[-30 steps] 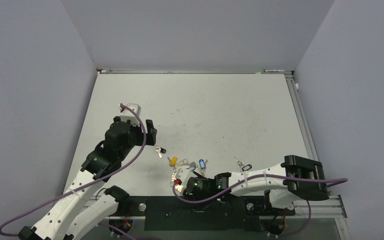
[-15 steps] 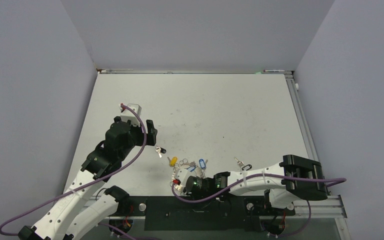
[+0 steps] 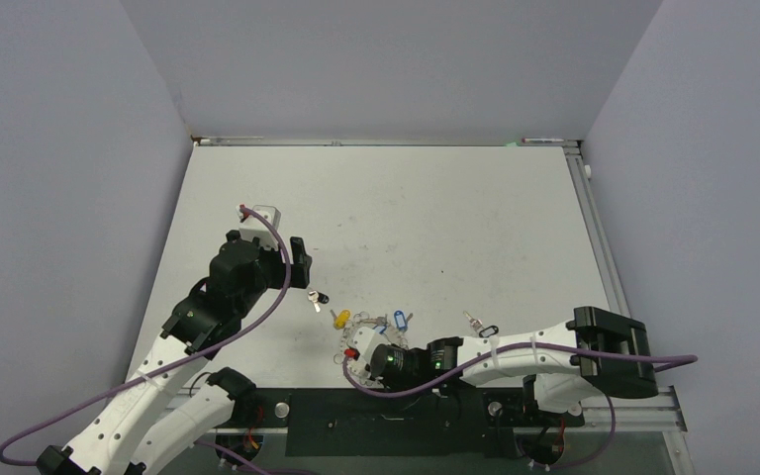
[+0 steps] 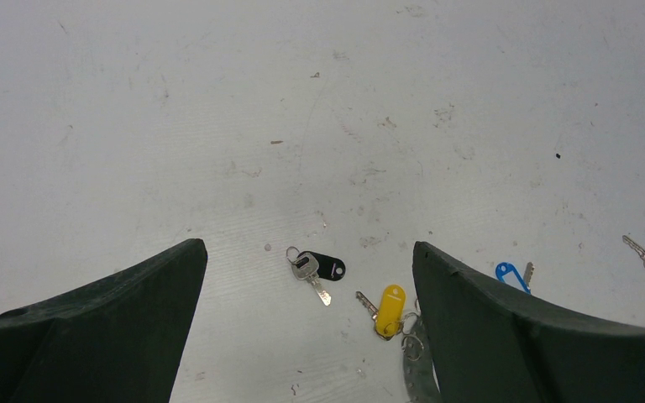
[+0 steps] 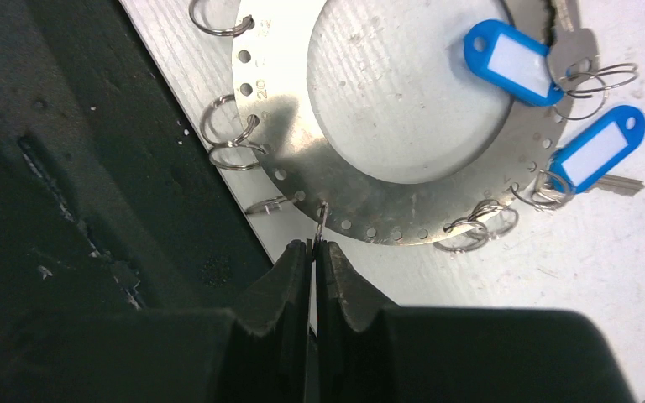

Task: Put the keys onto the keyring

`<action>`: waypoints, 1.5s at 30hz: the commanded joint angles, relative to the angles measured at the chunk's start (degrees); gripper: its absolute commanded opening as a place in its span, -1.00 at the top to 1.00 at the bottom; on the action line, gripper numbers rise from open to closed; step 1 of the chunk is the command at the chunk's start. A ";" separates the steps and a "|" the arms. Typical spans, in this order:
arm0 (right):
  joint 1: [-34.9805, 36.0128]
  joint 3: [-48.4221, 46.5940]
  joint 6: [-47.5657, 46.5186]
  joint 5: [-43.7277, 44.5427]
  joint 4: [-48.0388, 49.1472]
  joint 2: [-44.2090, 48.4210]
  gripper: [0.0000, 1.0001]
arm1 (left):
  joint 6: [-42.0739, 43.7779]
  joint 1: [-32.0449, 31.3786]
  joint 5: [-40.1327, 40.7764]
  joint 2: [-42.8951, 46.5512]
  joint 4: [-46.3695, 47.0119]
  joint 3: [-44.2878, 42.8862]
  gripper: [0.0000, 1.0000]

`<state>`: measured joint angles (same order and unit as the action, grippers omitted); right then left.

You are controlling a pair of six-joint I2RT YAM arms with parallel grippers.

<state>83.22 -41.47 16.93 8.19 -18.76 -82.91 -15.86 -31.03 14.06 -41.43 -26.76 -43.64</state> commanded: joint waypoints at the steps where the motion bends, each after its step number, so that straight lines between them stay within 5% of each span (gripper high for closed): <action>1: -0.01 -0.56 -0.17 2.64 0.05 5.05 0.90 | 0.56 -0.18 -0.44 0.18 2.42 -0.22 -0.80; 14: 1.32 -0.36 0.21 6.42 -0.40 8.71 0.90 | 0.59 -0.18 -0.52 0.30 2.43 -0.22 -0.80; 26: 5.91 0.06 -2.06 20.11 4.31 13.26 0.90 | 0.62 -0.18 -5.38 2.89 4.87 0.54 -0.80; 32: 6.84 2.60 -7.00 23.83 10.50 19.55 0.90 | 0.65 -0.18 -15.90 6.93 9.45 1.95 -0.78; 45: 7.39 8.97 -17.19 17.93 21.62 34.13 0.90 | -4.83 -0.22 -48.18 14.67 29.20 9.08 -0.36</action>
<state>90.11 -33.08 3.01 27.24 -3.88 -51.35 -17.91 -31.03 -22.24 -27.88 -8.56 -35.94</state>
